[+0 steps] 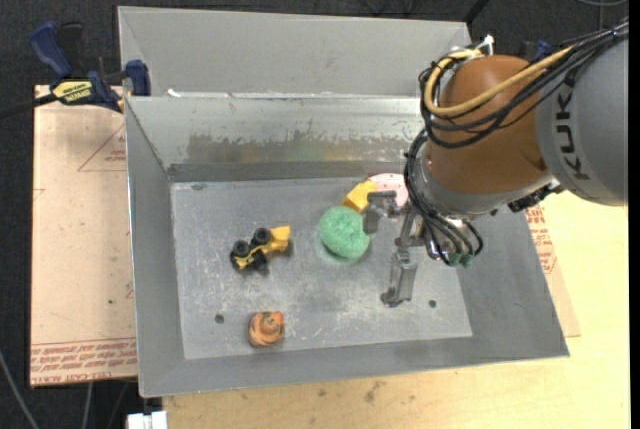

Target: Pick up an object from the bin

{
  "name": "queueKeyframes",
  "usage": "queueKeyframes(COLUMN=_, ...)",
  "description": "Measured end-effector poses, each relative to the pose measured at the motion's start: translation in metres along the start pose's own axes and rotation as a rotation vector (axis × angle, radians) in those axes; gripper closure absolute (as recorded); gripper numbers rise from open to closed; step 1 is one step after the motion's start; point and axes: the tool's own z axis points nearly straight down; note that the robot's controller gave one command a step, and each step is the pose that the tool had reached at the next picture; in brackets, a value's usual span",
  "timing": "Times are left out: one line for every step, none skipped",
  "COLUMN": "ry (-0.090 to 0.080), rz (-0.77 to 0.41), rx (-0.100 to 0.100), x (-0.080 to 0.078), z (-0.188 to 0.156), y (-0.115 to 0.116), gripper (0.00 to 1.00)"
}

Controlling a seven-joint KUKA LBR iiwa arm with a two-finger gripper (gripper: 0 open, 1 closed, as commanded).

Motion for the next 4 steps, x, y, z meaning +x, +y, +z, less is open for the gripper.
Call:
queueKeyframes(ry=-0.008, rz=0.001, rx=0.0, x=-0.002, z=-0.004, y=0.0, gripper=0.0)
queueKeyframes(ry=-0.02, rz=0.01, rx=-0.001, x=-0.051, z=0.029, y=0.006, gripper=0.0)
queueKeyframes(ry=-0.012, rz=0.048, rx=-0.001, x=-0.063, z=0.056, y=0.024, gripper=0.0)
queueKeyframes(ry=-0.011, rz=0.175, rx=-0.002, x=-0.066, z=0.082, y=0.04, gripper=0.0)
